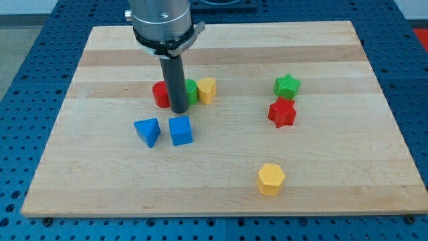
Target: Move the red circle to the green circle
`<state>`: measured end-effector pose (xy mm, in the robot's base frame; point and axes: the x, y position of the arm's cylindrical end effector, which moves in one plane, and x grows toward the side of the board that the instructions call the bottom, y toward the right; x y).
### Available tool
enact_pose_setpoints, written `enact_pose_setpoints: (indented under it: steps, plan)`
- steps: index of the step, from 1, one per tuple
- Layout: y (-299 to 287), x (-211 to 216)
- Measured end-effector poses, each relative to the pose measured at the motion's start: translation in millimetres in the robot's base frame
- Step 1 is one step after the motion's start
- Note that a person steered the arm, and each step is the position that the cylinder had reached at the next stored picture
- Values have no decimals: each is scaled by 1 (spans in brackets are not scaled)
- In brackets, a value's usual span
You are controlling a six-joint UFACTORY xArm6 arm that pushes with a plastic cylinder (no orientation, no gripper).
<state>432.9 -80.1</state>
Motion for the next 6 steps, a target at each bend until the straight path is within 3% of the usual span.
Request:
enact_pose_setpoints:
  steps: [2,3,6]
  plan:
    - [0,-4]
    - [-2,18]
    - [-45,17]
